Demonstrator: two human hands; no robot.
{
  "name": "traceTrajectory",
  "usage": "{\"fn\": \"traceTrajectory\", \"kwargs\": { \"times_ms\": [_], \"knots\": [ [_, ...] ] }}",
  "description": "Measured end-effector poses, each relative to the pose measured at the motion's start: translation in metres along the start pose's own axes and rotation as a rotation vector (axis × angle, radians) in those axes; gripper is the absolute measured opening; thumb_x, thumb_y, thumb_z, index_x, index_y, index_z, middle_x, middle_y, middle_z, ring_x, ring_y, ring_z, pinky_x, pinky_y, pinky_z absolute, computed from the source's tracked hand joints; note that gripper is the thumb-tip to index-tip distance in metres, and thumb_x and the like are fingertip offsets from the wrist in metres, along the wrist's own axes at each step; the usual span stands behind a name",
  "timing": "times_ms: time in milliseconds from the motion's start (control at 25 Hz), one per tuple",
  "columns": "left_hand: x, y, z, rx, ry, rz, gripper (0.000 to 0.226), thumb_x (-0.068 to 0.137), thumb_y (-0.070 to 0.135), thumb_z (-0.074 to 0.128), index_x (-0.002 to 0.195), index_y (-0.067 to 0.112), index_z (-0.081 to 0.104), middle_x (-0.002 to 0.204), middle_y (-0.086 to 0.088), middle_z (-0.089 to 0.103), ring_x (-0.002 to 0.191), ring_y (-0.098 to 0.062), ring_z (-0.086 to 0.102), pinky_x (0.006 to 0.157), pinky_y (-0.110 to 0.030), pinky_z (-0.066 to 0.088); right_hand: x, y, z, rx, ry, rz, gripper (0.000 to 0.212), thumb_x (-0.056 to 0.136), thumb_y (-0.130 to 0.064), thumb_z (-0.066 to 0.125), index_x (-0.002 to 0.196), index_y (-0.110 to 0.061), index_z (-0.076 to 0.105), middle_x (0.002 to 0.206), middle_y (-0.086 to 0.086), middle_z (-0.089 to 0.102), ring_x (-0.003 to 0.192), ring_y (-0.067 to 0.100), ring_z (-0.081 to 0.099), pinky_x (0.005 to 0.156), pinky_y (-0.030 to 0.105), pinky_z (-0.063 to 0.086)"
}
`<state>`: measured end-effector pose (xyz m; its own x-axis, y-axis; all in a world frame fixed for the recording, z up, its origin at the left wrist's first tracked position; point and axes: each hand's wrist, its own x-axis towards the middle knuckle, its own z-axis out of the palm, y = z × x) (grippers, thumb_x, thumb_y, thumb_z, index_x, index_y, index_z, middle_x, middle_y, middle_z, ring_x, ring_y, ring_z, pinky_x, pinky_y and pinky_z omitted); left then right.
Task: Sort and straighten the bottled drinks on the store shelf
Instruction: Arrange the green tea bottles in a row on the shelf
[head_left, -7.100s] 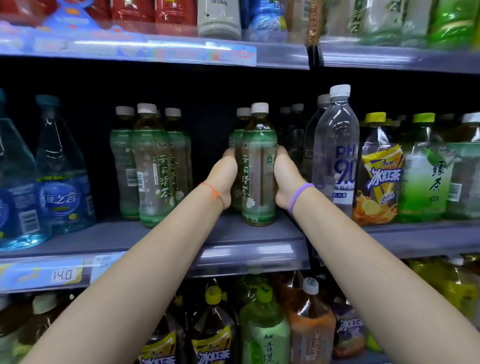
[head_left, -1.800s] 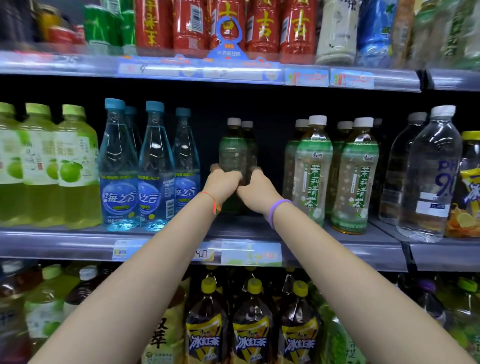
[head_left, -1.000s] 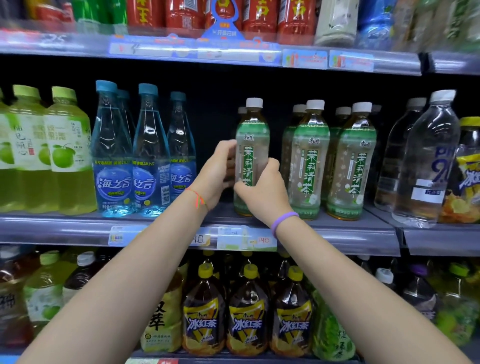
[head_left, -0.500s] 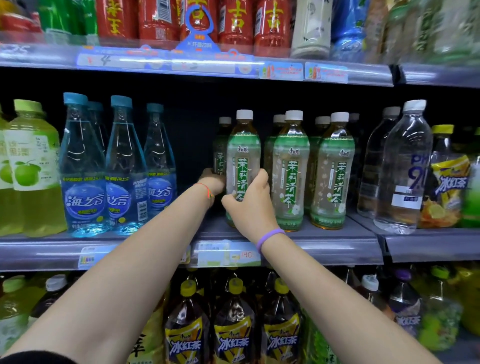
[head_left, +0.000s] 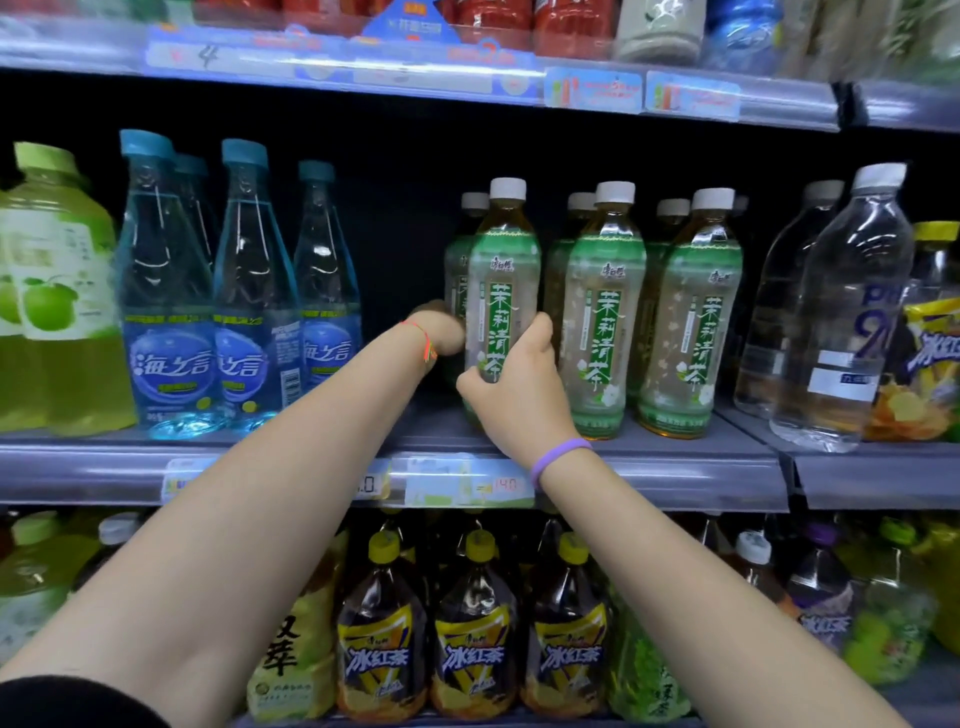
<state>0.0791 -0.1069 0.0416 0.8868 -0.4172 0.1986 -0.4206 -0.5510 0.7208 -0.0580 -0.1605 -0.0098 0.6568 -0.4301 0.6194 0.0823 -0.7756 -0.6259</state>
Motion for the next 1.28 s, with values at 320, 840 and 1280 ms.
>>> {"fn": "traceTrajectory", "kwargs": {
  "times_ms": [320, 840, 1280],
  "knots": [
    [-0.044, -0.02, -0.022, -0.207, 0.017, 0.06, 0.06, 0.083, 0.05, 0.071, 0.132, 0.018, 0.056, 0.125, 0.001, 0.067, 0.112, -0.02, 0.063, 0.099, -0.035, 0.05, -0.011, -0.007, -0.01, -0.062, -0.041, -0.026, 0.088, 0.084, -0.027, 0.063, 0.149, 0.0, 0.01, 0.125, 0.015, 0.051, 0.095, 0.028, 0.055, 0.066, 0.03, 0.039],
    [-0.066, 0.017, 0.006, -0.891, -0.169, 0.127, 0.04, 0.103, 0.046, 0.041, 0.087, 0.019, 0.065, 0.072, 0.001, 0.072, 0.064, -0.012, 0.069, 0.061, -0.022, 0.056, -0.019, -0.011, -0.012, -0.113, -0.022, -0.042, 0.079, 0.089, -0.026, 0.059, 0.147, -0.001, 0.011, 0.126, 0.017, 0.05, 0.1, 0.033, 0.059, 0.073, 0.032, 0.045],
    [-0.082, 0.022, 0.02, -0.818, 0.141, 0.057, 0.046, 0.103, 0.046, 0.035, 0.09, 0.022, 0.071, 0.075, 0.005, 0.075, 0.072, -0.008, 0.071, 0.068, -0.023, 0.055, -0.028, -0.002, -0.004, -0.23, 0.054, -0.188, 0.087, 0.099, -0.025, 0.052, 0.152, 0.005, -0.01, 0.151, 0.024, 0.026, 0.133, 0.032, 0.042, 0.103, 0.03, 0.041]
  ]
}}
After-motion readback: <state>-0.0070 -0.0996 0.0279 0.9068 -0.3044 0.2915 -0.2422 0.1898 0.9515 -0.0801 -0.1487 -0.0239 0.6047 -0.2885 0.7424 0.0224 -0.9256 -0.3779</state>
